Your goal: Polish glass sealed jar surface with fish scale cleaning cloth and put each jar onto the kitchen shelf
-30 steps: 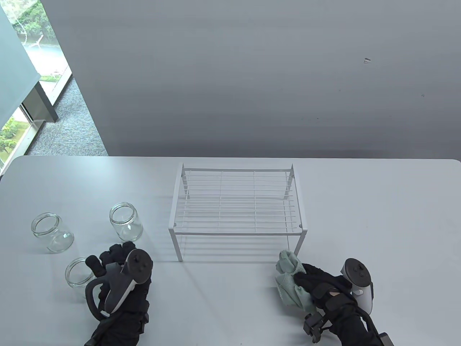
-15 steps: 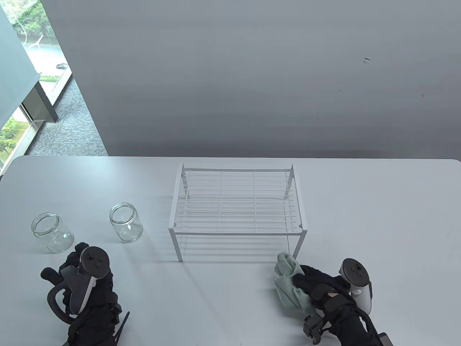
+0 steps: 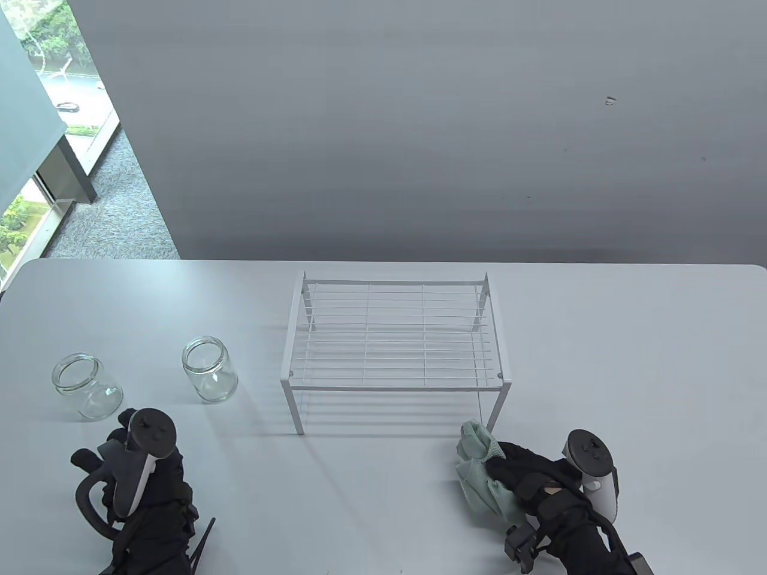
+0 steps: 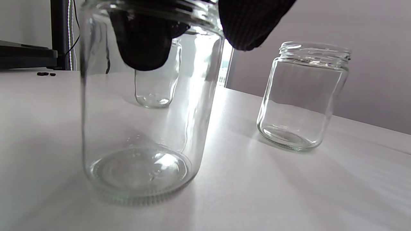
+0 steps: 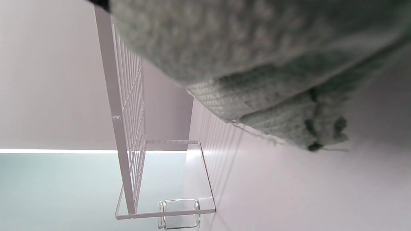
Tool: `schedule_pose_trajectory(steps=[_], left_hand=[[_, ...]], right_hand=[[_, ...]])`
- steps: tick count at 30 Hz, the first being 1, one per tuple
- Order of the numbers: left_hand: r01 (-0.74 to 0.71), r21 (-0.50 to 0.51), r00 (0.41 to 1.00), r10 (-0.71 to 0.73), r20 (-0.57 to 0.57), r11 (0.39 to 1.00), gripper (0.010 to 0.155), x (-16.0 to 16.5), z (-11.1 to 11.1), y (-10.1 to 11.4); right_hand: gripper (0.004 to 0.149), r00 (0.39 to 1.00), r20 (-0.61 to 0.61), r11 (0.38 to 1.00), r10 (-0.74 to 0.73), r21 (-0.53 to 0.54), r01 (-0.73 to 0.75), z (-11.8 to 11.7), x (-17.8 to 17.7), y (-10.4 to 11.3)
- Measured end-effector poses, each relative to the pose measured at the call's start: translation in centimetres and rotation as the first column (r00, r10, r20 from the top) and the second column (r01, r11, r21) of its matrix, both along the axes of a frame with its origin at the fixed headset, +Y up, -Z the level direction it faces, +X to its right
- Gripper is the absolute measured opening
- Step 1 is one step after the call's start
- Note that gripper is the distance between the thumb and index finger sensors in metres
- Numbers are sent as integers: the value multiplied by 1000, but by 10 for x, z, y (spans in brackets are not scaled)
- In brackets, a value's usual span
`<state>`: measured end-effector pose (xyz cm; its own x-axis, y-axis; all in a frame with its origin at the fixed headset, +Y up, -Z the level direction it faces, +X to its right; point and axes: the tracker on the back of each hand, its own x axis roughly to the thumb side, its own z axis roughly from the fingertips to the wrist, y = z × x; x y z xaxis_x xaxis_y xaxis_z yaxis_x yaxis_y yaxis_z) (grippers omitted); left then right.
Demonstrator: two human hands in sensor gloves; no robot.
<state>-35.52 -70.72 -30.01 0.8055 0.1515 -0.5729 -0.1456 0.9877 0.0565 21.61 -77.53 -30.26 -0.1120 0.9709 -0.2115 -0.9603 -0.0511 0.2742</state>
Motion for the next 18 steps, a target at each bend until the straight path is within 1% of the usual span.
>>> schedule_pose_trajectory(steps=[5, 11, 15, 18], left_hand=[[-19, -26, 999, 20, 33, 999, 74, 0, -4, -5], [-16, -8, 998, 17, 64, 1000, 71, 0, -4, -5], [3, -7, 996, -2, 90, 1000, 69, 5, -3, -1], [-10, 19, 993, 8, 117, 1000, 68, 11, -1, 6]], right_hand=[[49, 1000, 1, 1000, 4, 1, -4, 0, 0, 0], [49, 1000, 0, 1000, 6, 0, -6, 0, 0, 0], [49, 1000, -5, 1000, 12, -1, -12, 0, 0, 0], [49, 1000, -5, 1000, 13, 2, -13, 0, -1, 0]])
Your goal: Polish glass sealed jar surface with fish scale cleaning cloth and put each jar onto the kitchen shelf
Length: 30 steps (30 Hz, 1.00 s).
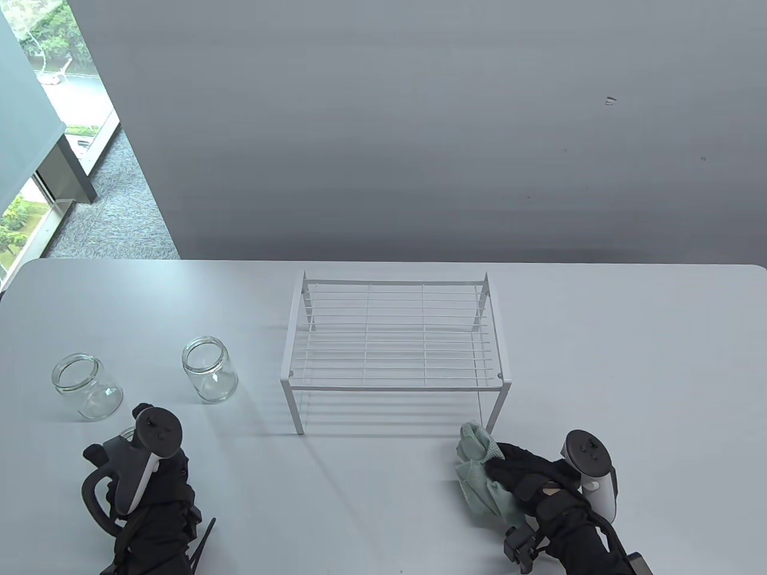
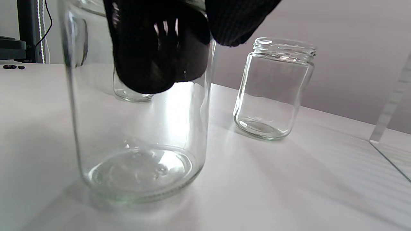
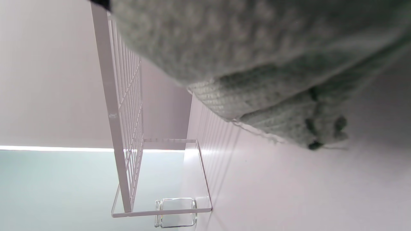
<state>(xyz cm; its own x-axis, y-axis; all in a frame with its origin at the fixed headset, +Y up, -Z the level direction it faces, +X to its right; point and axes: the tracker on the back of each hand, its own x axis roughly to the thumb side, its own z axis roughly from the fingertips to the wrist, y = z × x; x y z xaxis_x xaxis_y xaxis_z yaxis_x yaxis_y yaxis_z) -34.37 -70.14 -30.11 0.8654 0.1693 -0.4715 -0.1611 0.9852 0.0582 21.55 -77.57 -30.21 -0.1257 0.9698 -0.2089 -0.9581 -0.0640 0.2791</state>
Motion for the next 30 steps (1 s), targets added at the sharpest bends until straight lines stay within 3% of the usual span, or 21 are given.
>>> schedule_pose_trajectory(steps=[10, 14, 16, 22, 25, 30], left_hand=[[-186, 55, 960, 170, 223, 981, 61, 44, 15, 25], [-313, 5, 897, 294, 330, 950, 57, 62, 15, 23], [-410, -49, 835, 397, 381, 911, 56, 71, 12, 18], [-651, -257, 563, 682, 467, 714, 56, 108, 2, -1], [-701, -324, 445, 745, 497, 635, 56, 129, -3, -6], [-776, -361, 313, 813, 490, 517, 54, 154, -9, -9]], right_hand=[[49, 1000, 6, 1000, -15, 9, 14, 0, -1, 1], [49, 999, 23, 999, -45, 22, 44, 1, -3, 4], [49, 998, 39, 998, -51, 47, 49, 1, -4, 8], [49, 991, 110, 987, -76, 149, 59, 0, -16, 27], [49, 988, 134, 977, -78, 207, 49, -1, -27, 38], [49, 984, 145, 960, -106, 272, 63, 0, -42, 47]])
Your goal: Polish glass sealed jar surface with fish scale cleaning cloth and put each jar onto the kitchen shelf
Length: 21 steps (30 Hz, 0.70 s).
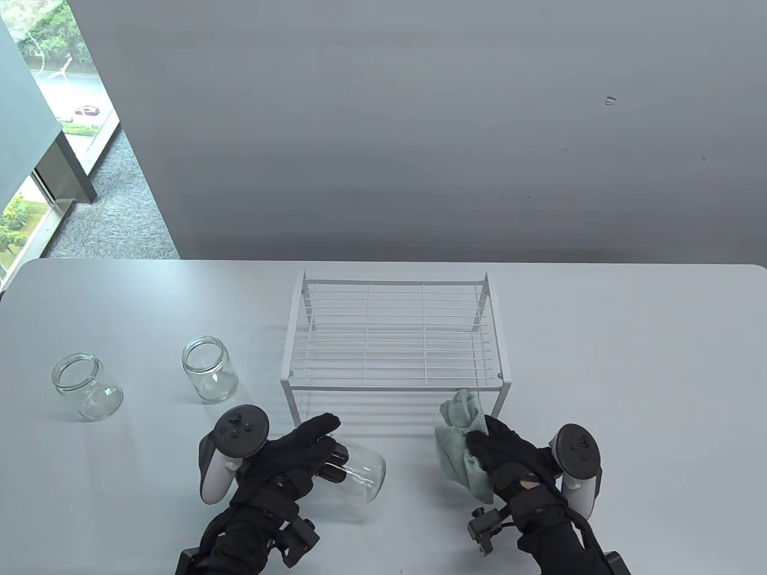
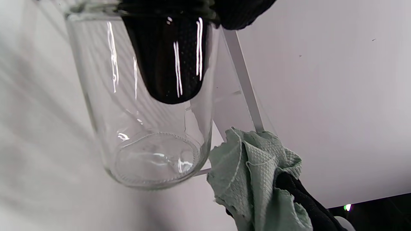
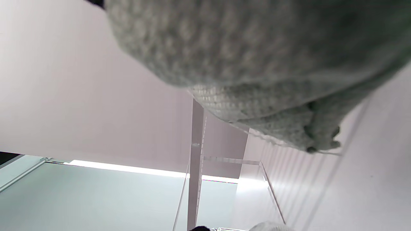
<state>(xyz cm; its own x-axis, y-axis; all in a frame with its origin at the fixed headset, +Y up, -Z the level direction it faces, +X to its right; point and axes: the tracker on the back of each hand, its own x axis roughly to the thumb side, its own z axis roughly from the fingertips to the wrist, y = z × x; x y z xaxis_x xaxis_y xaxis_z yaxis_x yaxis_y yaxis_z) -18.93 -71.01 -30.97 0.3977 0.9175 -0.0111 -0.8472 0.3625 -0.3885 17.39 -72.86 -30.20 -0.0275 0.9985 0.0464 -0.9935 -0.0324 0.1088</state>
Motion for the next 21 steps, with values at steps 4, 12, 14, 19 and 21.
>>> schedule_pose_trajectory(steps=[4, 12, 14, 19, 21], left_hand=[[-121, -39, 993, 121, -4, 992, 52, 20, -4, -9], [-259, -174, 962, 269, 35, 950, 49, 43, -5, -45], [-278, -190, 957, 289, 32, 942, 49, 43, -3, -50], [-383, -252, 916, 401, 22, 889, 50, 45, 0, -57], [-411, -258, 905, 425, -2, 874, 51, 44, 1, -58]], right_hand=[[49, 995, 74, 990, 62, 120, -71, 2, -2, -2], [49, 960, 118, 870, 252, 407, -279, 10, -13, -1], [49, 934, 105, 795, 343, 497, -348, 13, -22, 1], [49, 827, 85, 563, 555, 694, -449, 25, -54, 2], [50, 772, 106, 461, 626, 748, -477, 30, -65, 2]])
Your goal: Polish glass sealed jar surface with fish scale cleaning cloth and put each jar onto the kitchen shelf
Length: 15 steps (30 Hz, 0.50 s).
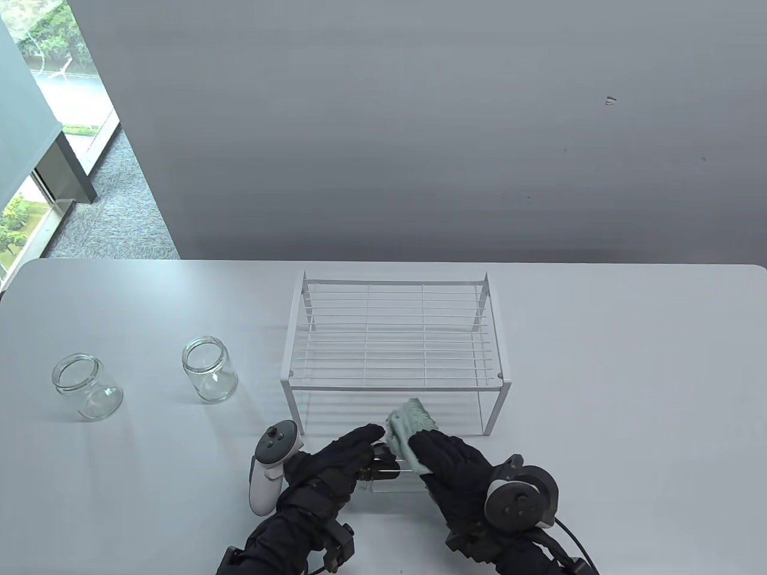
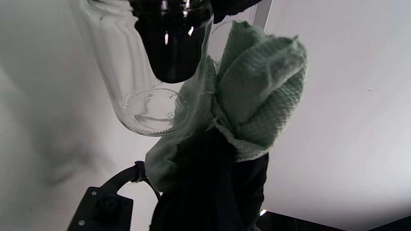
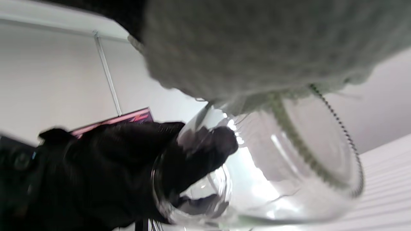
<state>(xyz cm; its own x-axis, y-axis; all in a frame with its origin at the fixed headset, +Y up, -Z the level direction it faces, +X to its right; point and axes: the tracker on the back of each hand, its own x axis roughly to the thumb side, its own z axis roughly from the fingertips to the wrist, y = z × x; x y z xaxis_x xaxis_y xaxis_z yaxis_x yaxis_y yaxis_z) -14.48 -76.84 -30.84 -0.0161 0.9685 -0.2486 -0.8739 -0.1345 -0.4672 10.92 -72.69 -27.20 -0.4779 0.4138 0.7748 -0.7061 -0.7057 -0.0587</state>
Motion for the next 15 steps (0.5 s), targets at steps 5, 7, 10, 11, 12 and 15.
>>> schedule_pose_trajectory(steps=[5, 7, 10, 11, 12, 15], left_hand=[[-39, -21, 999, 39, -8, 999, 52, 3, 3, -1], [-44, -15, 999, 44, 2, 999, 53, 5, 5, 0], [-30, 4, 999, 30, 35, 1000, 54, 11, 7, 3], [-18, 14, 999, 18, 44, 1000, 54, 12, 8, 4], [3, 32, 998, -5, 57, 999, 53, 15, 9, 6], [61, 95, 996, -67, 59, 994, 54, 19, 11, 11]], right_hand=[[55, 978, -41, 975, 203, 103, -198, 6, -19, -4], [59, 973, -61, 971, 223, 95, -217, 6, -23, -7], [64, 967, -39, 967, 252, 46, -250, 3, -23, -10], [65, 964, -35, 965, 263, 27, -262, 2, -22, -11], [66, 962, -29, 963, 270, 5, -270, 0, -20, -12], [69, 975, -24, 974, 219, -58, -220, -7, -10, -14]])
